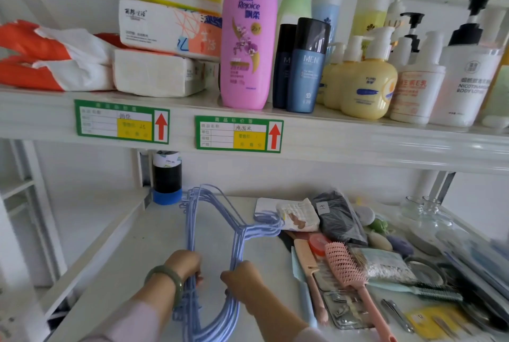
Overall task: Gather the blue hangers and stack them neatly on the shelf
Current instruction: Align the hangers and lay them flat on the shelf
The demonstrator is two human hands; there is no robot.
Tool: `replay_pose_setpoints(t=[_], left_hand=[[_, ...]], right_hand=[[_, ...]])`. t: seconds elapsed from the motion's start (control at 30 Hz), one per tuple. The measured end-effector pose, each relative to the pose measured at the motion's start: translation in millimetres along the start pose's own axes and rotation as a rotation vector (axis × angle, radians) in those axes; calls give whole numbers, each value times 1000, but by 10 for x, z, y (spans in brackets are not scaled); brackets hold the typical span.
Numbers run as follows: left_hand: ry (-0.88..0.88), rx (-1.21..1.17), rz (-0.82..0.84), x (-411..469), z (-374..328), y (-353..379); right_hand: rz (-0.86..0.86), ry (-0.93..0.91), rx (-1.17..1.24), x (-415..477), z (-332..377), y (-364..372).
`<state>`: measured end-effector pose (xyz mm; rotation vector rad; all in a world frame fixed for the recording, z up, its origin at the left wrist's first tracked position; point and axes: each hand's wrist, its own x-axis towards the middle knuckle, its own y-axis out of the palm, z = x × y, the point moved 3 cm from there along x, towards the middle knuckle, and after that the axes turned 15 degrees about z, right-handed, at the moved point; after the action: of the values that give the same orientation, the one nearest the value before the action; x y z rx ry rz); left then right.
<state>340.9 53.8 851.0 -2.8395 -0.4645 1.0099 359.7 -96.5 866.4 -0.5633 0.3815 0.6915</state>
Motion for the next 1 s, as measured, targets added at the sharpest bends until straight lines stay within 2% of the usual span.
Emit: replay_pose_setpoints(t=[0.1, 0.2, 0.4, 0.7, 0.8, 0.87, 1.0], left_hand=[[24, 382, -62, -37, -62, -110], [-10, 543, -117, -96, -100, -178], [-25, 571, -193, -38, -110, -245], [-17, 604, -91, -52, -97, -167], [-21, 582, -69, -84, -101, -138], [-23, 600, -117, -100, -93, -150], [-22, 727, -184, -123, -93, -114]], right_hand=[[-5, 48, -125, 28, -15, 130], [-1, 70, -202, 57, 25, 204], [0, 152, -323, 72, 151, 174], [-85, 258, -403, 81, 166, 164], [-132, 283, -586, 78, 209, 174], [-136, 243, -680, 87, 238, 163], [-95, 156, -719, 85, 283, 136]])
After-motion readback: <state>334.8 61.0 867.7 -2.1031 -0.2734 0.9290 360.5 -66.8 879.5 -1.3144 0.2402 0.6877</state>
